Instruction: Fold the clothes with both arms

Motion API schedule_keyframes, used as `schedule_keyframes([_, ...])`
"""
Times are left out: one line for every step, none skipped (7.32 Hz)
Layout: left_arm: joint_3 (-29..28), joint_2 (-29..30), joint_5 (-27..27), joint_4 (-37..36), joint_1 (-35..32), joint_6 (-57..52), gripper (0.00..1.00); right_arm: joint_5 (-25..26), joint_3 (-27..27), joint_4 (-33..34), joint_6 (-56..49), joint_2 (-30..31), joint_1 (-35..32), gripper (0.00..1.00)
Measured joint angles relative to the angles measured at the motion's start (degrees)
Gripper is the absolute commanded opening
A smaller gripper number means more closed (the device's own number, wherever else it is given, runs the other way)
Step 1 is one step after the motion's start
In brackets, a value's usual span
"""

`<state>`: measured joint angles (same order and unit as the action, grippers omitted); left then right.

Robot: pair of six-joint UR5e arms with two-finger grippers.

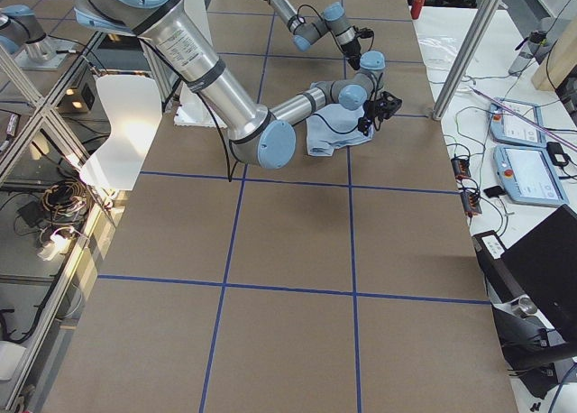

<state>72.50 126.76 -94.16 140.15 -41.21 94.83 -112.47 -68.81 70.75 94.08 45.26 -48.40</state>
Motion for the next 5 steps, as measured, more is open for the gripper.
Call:
schedule_keyframes([2.09,-2.2,-2.19,-0.04,-1.19,-6.96,0.72,-1.39,-1.45,-0.05,-6.97,3.1,-1.94,1.0])
schedule_keyframes([3.87,-4.38,-5.51,-0.19,-3.22,-13.73,1.0,-4.16,-2.68,-0.08,-14.61,6.28,-4.8,1.0])
schedule_keyframes([6.65,-7.32,-8.76,-0.49,-5.49,-19.06,1.0,-7.67,-4.54,0.0,-21.95,9.61,-7.99,1.0])
schedule_keyframes([10.46,-11.31,-11.97,-1.12,-7.76,-24.13,1.0,-10.77,-7.39,0.27,-29.38,13.38,-11.02,1.0])
schedule_keyframes([14.83,-16.46,-15.1,-1.9,-9.77,-30.35,1.0,-13.22,-10.35,0.55,-36.89,17.61,-13.86,1.0])
